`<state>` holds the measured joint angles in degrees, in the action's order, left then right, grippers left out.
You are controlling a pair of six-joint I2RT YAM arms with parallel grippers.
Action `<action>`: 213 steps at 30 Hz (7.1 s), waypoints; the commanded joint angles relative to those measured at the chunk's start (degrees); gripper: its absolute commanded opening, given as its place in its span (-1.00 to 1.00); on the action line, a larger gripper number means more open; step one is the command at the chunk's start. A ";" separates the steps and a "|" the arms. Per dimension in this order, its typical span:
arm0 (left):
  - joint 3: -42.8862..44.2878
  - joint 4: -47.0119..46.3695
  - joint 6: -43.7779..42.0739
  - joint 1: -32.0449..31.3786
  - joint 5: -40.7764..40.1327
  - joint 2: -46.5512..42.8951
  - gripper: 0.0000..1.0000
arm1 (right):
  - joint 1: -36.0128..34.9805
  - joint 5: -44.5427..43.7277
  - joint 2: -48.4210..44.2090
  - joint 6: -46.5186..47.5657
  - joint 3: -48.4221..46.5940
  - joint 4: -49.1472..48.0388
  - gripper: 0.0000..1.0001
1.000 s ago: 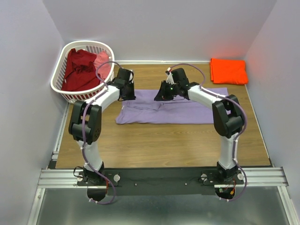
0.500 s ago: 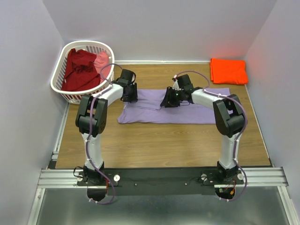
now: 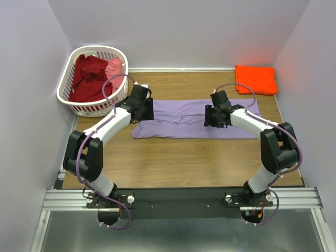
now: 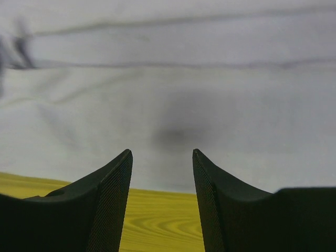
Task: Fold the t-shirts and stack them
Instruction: Fold the tshirt
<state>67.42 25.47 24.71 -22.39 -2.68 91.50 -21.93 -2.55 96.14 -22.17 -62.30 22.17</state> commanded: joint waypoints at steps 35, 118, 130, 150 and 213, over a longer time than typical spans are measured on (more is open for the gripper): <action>36.08 7.30 -6.86 2.35 -5.67 37.32 0.04 | -18.22 21.00 -12.99 -22.20 20.65 4.11 0.04; -27.78 -21.78 -7.04 2.97 -12.79 -38.86 0.72 | -6.27 7.30 -8.60 -9.55 12.46 9.04 -0.35; -27.43 -21.35 -8.19 2.97 -12.26 -39.65 0.71 | -20.07 7.03 4.66 -19.83 9.07 -1.60 -0.38; -27.51 -6.15 6.32 -4.58 8.91 -35.34 0.74 | -27.73 -2.28 -12.44 -24.23 6.56 15.60 0.00; -26.11 9.86 24.60 -35.17 0.48 -14.87 0.29 | -27.64 3.51 -31.10 -38.47 36.02 20.28 -0.99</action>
<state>39.86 33.61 48.07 -56.53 -0.14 75.50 -49.39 3.16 64.55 -61.43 -28.62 43.29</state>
